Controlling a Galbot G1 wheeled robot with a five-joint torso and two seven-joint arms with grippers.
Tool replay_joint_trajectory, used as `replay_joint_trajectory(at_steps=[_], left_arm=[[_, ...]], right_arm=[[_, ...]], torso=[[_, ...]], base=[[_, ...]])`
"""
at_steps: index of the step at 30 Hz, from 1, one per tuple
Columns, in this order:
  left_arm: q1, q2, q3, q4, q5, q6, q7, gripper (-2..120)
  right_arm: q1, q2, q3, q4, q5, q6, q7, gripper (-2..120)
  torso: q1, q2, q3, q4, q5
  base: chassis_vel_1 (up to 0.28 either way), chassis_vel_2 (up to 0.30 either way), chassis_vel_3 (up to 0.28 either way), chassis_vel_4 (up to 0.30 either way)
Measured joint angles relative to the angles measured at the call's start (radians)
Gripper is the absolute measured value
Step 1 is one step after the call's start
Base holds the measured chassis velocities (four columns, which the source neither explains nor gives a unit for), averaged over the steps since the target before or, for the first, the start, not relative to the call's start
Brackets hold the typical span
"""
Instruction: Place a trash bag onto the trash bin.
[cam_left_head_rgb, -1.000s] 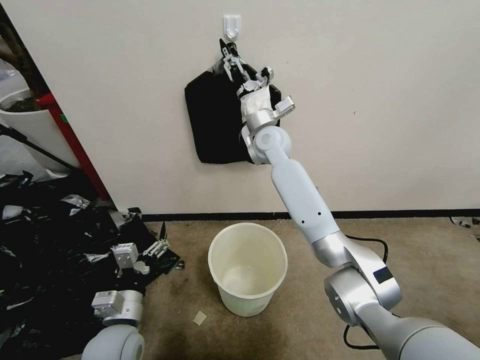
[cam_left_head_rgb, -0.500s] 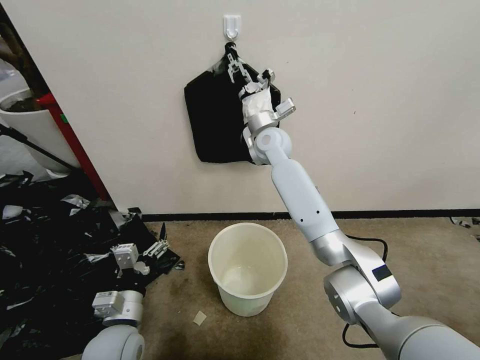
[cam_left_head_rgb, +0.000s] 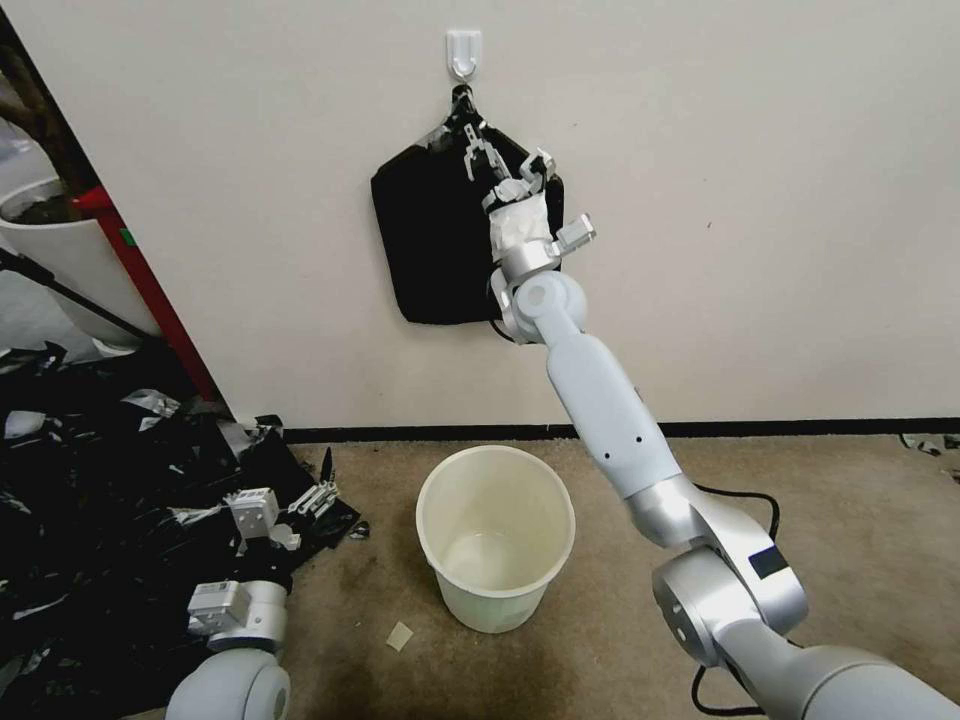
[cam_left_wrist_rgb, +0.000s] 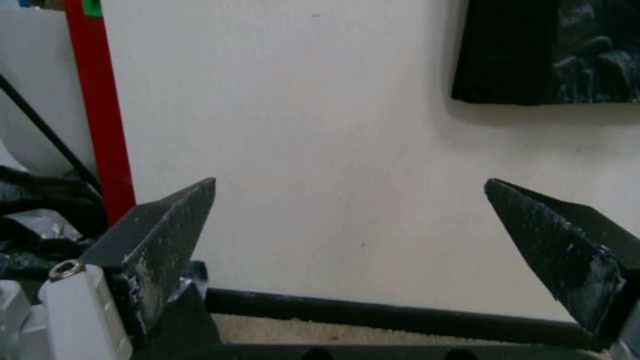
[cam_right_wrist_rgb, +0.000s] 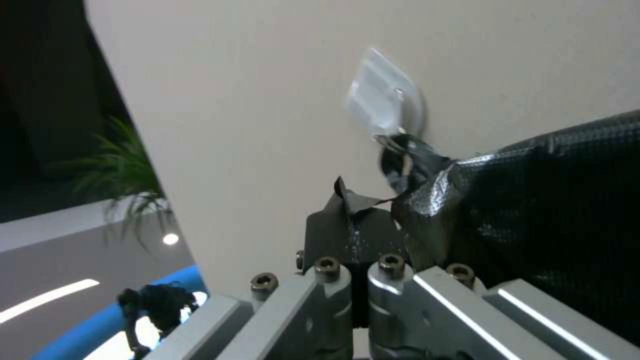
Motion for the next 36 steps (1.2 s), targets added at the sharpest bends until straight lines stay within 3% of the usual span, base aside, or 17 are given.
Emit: replay_joint_trajectory(at_steps=[6,12,24,30,36], left_arm=[[-0.009,0.003,0.001,0.017,-0.003,-0.003,0.0,100],[-0.018,0.006,0.002,0.036,-0.005,-0.014,0.0,100],[-0.066,0.025,0.018,0.094,-0.062,-0.021,0.003,100],[-0.104,0.053,0.038,0.113,-0.134,-0.033,0.034,100],[-0.159,0.118,0.078,0.129,-0.207,-0.132,0.116,100]], right_arm=[[-0.089,-0.012,0.029,0.049,0.005,0.022,-0.179,0],[-0.169,-0.034,0.043,0.113,0.022,0.015,-0.238,0],[-0.453,-0.118,0.054,0.376,0.043,-0.002,-0.308,0],[-0.594,-0.155,0.052,0.496,0.002,-0.005,-0.343,0],[-0.67,-0.151,0.056,0.507,-0.076,0.005,-0.369,0]], torso=[[0.0,0.0,0.0,0.0001,0.0],[0.0,0.0,0.0,0.0,0.0001],[0.0,0.0,0.0,0.0,0.0],[0.0,0.0,0.0,-0.0001,0.0001],[0.0,0.0,0.0,-0.0001,-0.0001]], base=[[0.0,0.0,0.0,0.0],[0.0,0.0,0.0,0.0],[0.0,0.0,0.0,0.0],[0.0,0.0,0.0,0.0],[0.0,0.0,0.0,0.0]])
